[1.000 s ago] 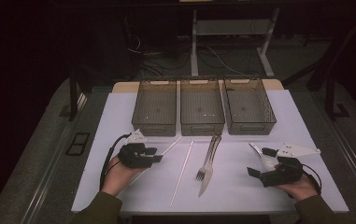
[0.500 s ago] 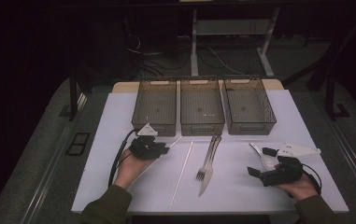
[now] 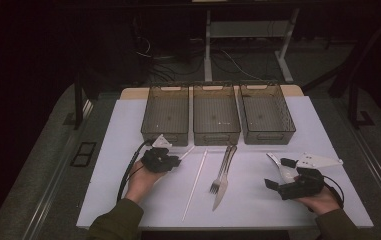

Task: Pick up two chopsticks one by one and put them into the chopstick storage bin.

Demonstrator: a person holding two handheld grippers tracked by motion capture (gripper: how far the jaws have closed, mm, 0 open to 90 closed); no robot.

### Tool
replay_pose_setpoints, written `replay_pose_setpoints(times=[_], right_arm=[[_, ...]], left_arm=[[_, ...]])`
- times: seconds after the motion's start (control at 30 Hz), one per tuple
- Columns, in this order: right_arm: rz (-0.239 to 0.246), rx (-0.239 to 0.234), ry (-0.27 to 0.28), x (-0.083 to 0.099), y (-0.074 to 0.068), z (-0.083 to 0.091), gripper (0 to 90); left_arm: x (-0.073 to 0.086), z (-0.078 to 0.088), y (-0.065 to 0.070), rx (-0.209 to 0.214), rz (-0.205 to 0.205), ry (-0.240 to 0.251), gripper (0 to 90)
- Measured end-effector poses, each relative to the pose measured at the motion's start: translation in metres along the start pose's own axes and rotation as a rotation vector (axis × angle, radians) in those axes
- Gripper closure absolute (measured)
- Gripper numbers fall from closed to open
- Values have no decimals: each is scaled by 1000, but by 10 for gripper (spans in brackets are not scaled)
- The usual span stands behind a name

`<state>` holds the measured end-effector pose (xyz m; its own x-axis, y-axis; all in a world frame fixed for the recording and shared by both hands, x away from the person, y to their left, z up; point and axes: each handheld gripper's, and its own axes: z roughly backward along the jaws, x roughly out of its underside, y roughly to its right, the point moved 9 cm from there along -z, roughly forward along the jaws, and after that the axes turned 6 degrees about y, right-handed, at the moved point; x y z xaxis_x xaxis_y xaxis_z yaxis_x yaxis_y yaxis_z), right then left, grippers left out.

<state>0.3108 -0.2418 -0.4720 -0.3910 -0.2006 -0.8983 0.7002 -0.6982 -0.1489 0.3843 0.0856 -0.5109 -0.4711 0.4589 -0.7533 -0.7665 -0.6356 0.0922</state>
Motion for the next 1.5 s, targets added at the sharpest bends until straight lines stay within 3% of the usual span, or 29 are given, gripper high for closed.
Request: replay_pose_setpoints(times=[0.33, 0.4, 0.5, 0.57, 0.87, 1.07, 1.27, 1.5], right_arm=[[-6, 1, 5, -1, 0, 0, 7], [-6, 2, 8, -1, 0, 0, 7], [-6, 1, 11, -1, 0, 1, 6], [-5, 1, 12, -2, 0, 1, 7], [-4, 2, 16, -2, 0, 2, 7], [-2, 2, 17, -2, 0, 2, 7], [-4, 0, 16, -2, 0, 2, 6], [-3, 0, 15, -2, 0, 2, 7]], left_arm=[[1, 0, 2, -39, -9, -9, 831], [0, 0, 2, -44, -35, -14, 835], [1, 0, 4, -54, -37, -20, 836], [1, 1, 4, -49, -46, -25, 837], [-6, 11, 8, -22, -18, 16, 837], [-14, 20, 11, -5, 16, 75, 837], [-27, 34, 13, 3, 41, 164, 837], [-39, 48, 14, 12, 52, 235, 837]])
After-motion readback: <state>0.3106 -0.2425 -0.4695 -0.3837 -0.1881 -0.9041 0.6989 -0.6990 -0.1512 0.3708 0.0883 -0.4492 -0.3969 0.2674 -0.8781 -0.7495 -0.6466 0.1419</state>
